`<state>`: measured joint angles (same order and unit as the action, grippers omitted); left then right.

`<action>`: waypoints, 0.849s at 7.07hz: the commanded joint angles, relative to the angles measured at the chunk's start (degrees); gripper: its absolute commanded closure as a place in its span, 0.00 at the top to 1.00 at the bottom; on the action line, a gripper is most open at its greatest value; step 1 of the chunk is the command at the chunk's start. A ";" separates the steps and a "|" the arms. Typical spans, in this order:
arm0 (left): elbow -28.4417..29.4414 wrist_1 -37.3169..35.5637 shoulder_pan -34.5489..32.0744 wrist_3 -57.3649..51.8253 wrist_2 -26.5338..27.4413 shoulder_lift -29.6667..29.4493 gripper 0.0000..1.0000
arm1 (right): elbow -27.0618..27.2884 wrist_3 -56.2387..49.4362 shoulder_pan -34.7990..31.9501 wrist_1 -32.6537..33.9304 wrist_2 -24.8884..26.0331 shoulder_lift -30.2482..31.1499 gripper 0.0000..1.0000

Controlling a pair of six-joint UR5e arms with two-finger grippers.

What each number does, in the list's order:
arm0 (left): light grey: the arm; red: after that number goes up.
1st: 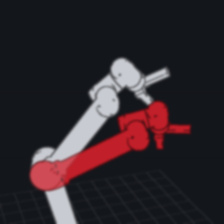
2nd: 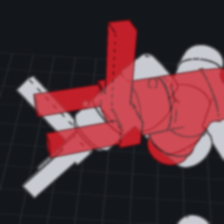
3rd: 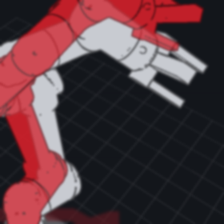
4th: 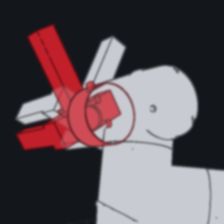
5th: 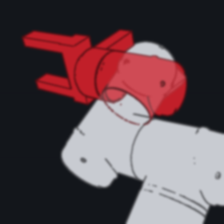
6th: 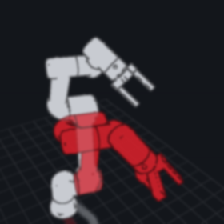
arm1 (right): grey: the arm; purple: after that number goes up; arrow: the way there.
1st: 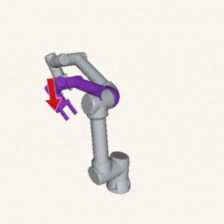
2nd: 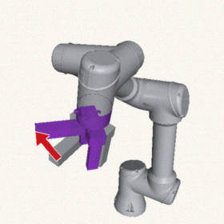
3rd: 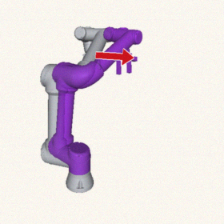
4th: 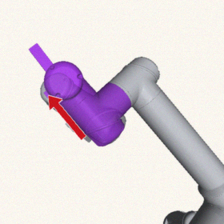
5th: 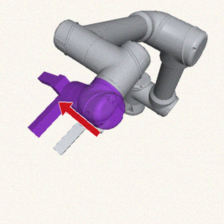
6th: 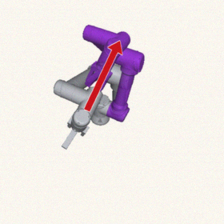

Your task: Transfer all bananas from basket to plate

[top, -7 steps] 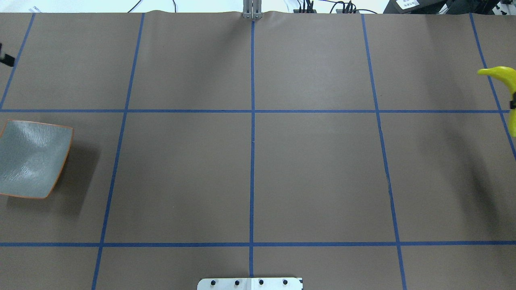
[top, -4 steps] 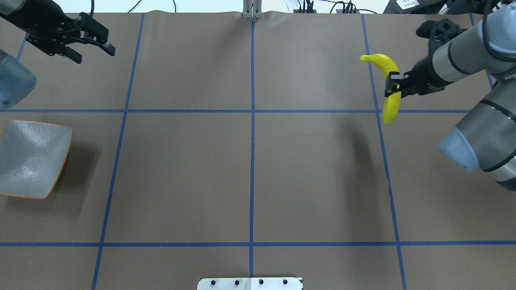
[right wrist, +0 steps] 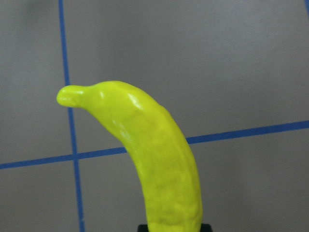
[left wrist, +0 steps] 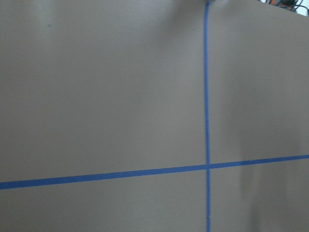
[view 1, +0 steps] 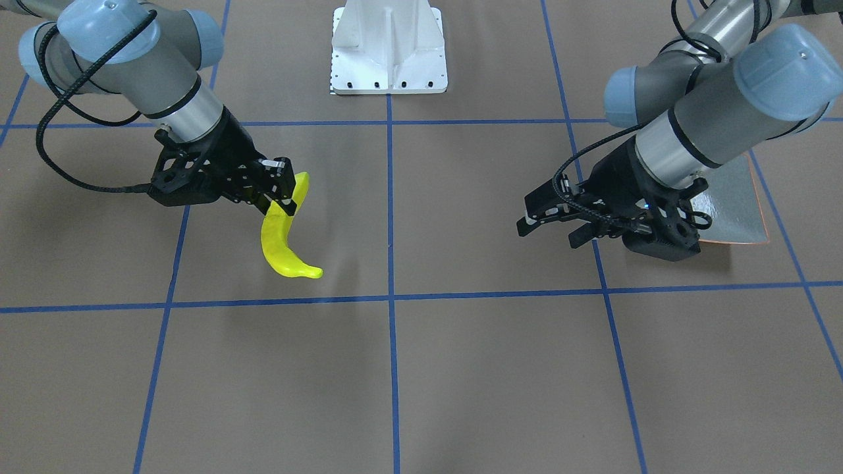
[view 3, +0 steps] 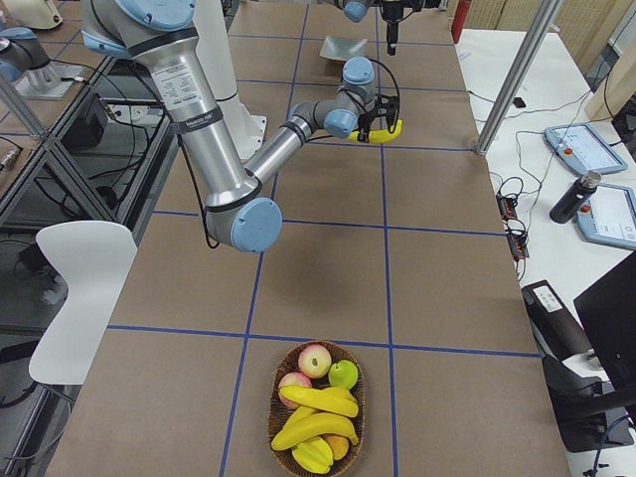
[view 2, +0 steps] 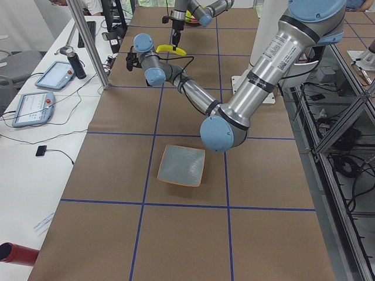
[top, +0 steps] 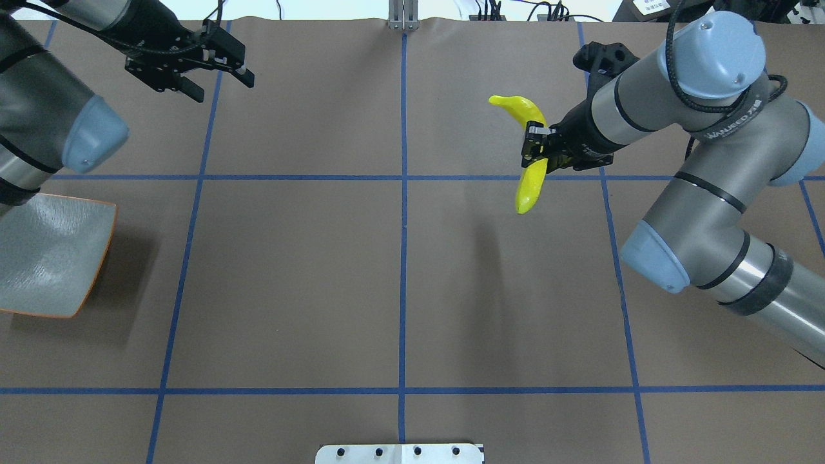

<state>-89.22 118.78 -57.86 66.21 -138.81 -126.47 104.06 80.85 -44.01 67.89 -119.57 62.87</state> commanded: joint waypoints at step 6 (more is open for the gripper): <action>4.40 14.34 5.56 9.96 5.91 -5.98 0.99 | -4.29 25.03 5.86 -21.61 -0.05 -3.81 0.00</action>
<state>-85.63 129.46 -53.22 72.36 -134.11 -132.06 100.69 101.37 -38.35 50.34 -119.65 59.63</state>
